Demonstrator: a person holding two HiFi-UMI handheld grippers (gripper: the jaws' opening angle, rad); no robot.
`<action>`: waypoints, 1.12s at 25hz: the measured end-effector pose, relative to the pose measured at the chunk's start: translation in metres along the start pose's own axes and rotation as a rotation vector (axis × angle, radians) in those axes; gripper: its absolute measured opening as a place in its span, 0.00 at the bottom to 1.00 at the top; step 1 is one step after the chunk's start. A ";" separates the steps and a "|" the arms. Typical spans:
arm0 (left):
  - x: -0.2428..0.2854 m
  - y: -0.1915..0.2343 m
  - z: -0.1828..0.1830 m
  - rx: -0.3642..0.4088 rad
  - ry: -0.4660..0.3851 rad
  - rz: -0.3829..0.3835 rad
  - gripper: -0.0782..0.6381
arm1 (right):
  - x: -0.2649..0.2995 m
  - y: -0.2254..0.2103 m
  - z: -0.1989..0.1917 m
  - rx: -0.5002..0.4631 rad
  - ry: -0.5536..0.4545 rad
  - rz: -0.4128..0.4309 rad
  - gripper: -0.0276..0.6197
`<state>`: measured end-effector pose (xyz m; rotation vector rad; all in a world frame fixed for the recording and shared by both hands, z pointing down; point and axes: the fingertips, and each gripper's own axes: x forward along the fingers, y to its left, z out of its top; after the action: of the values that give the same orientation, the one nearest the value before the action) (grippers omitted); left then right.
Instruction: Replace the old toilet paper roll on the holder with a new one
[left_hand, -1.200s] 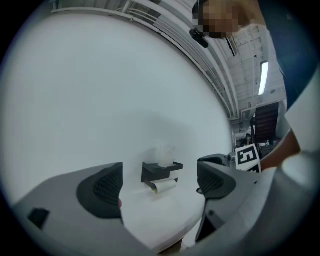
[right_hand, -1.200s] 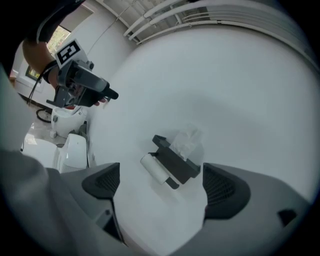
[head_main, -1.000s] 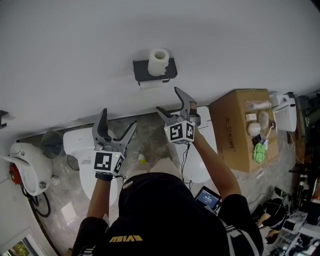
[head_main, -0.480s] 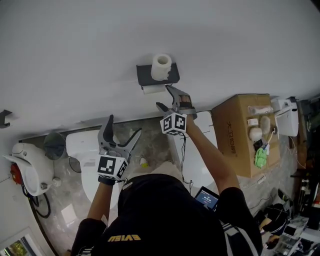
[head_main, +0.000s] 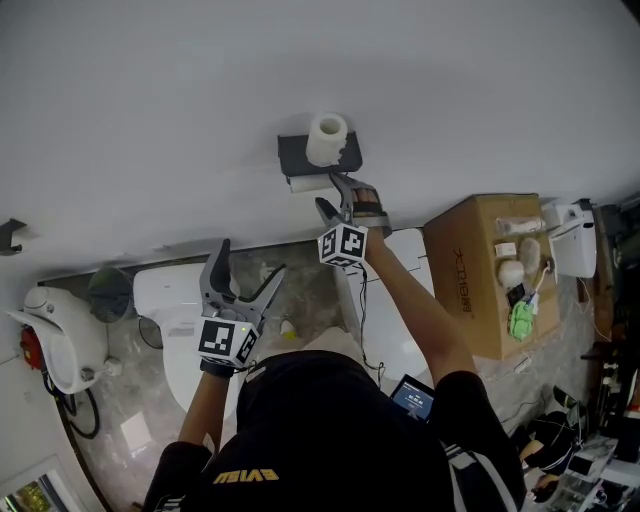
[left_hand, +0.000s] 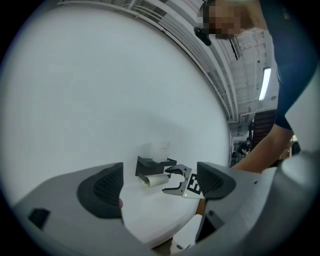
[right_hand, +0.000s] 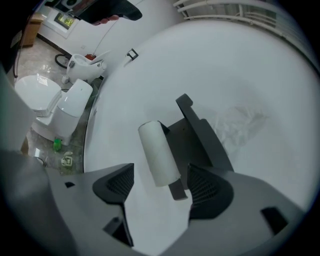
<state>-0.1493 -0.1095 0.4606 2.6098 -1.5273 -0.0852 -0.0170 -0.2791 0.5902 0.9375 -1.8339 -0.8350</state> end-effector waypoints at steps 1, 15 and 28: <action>0.000 -0.001 -0.001 0.000 0.003 -0.002 0.77 | 0.001 -0.002 -0.001 0.002 0.007 -0.007 0.55; -0.011 0.007 0.000 0.000 -0.006 0.014 0.77 | 0.004 -0.013 -0.010 -0.014 0.064 -0.056 0.33; -0.017 0.008 -0.001 -0.005 -0.009 0.026 0.77 | -0.004 -0.016 -0.017 -0.030 0.079 -0.080 0.30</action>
<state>-0.1647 -0.0989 0.4622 2.5882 -1.5621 -0.0978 0.0036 -0.2864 0.5813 1.0162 -1.7213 -0.8595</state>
